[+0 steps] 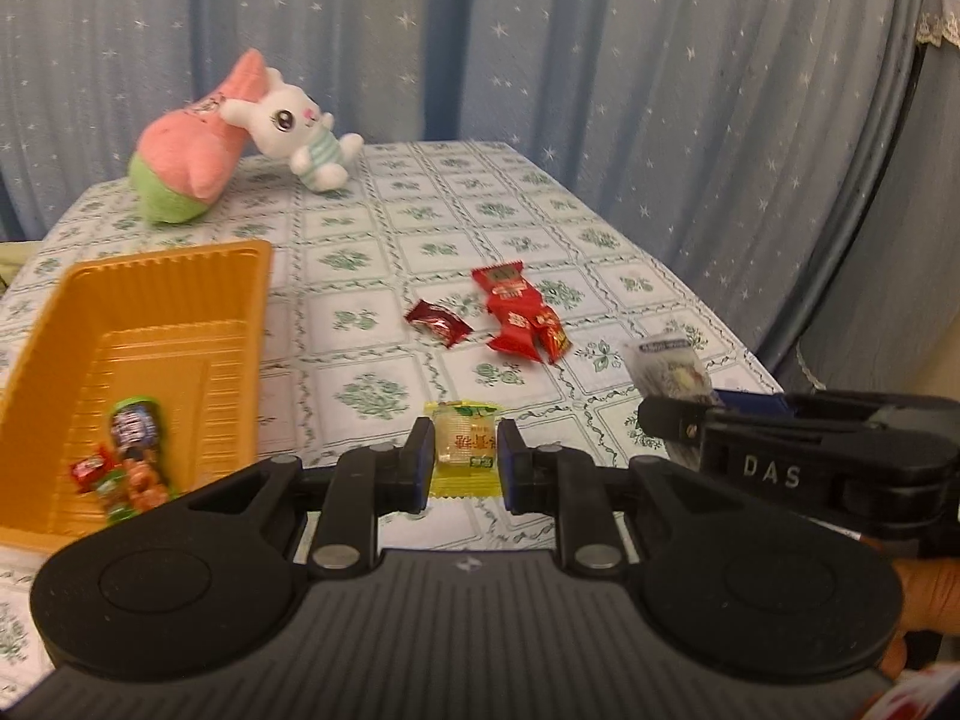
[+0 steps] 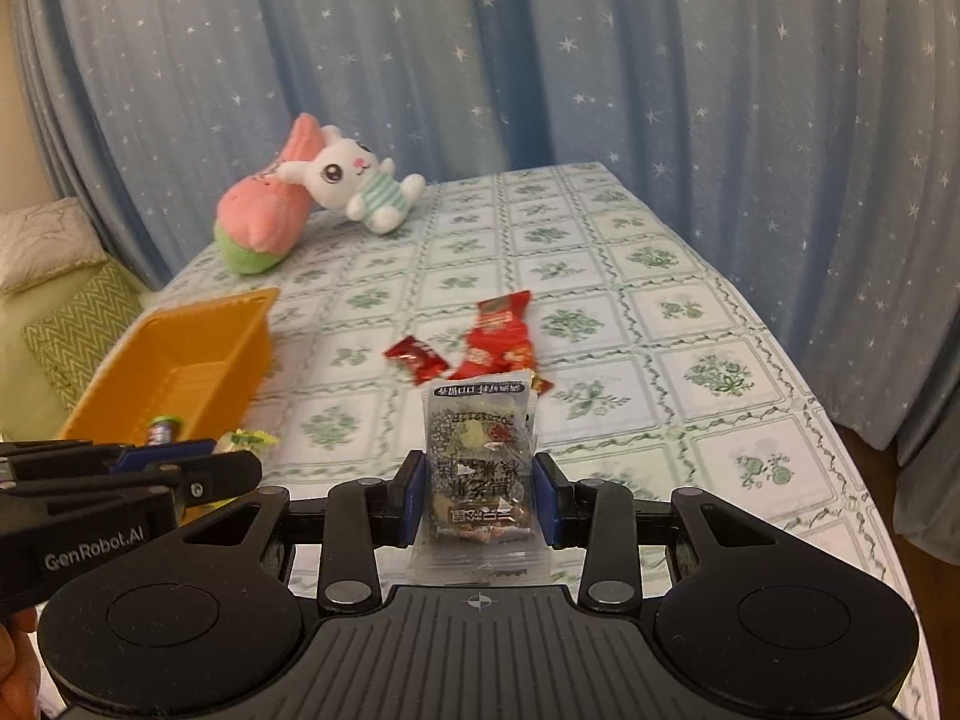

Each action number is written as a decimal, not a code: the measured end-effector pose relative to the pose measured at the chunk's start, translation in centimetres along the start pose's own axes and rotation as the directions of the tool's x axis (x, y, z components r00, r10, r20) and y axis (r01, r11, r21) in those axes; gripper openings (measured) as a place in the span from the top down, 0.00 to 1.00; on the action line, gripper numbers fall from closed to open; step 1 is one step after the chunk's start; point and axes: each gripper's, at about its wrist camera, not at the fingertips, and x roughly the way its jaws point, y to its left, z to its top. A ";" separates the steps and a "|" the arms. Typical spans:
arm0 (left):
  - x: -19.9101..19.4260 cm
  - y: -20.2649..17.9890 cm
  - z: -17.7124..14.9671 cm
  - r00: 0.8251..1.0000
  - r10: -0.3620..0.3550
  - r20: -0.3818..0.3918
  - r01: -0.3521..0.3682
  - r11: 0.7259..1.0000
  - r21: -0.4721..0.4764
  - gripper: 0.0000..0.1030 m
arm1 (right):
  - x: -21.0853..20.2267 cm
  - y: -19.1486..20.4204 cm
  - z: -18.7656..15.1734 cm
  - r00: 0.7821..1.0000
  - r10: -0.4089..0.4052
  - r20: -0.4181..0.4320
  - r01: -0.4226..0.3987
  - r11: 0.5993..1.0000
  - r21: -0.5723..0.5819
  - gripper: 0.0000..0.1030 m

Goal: Organize snacks
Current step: 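Carry the yellow candy with the left tool over the orange tray while the right tool carries the packet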

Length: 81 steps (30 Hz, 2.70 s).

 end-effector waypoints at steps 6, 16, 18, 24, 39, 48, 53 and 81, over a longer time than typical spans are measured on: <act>-3.4 2.5 -0.3 0.999 0.030 0.024 -0.029 0.999 -0.026 0.81 | -1.3 3.5 -0.4 1.000 0.016 -0.002 -0.016 1.000 -0.024 0.64; -7.4 7.9 -1.2 0.994 0.109 0.031 -0.106 0.991 -0.086 0.81 | -1.6 10.0 0.1 0.995 0.098 0.000 -0.097 0.990 -0.098 0.64; -7.9 9.0 -1.3 0.992 0.120 0.034 -0.116 0.988 -0.098 0.81 | -1.5 11.2 0.2 0.994 0.112 -0.003 -0.111 0.988 -0.111 0.64; -8.9 11.6 -1.6 0.988 0.149 0.035 -0.144 0.982 -0.123 0.81 | -0.6 14.1 0.2 0.990 0.140 -0.025 -0.143 0.978 -0.153 0.64; -7.8 16.7 -1.2 0.984 0.176 0.026 -0.170 0.974 -0.149 0.81 | 3.4 18.3 1.1 0.982 0.179 -0.067 -0.188 0.963 -0.194 0.64; -5.3 19.7 -0.4 0.982 0.188 0.006 -0.186 0.972 -0.143 0.81 | 7.3 20.2 2.1 0.976 0.193 -0.103 -0.209 0.959 -0.191 0.64; -3.8 21.3 0.0 0.981 0.195 -0.013 -0.195 0.971 -0.136 0.81 | 9.5 20.9 2.6 0.973 0.196 -0.119 -0.216 0.958 -0.188 0.64; 0.5 23.2 0.6 0.981 0.185 -0.062 -0.192 0.975 -0.116 0.75 | 13.4 20.9 3.6 0.970 0.192 -0.149 -0.213 0.967 -0.141 0.64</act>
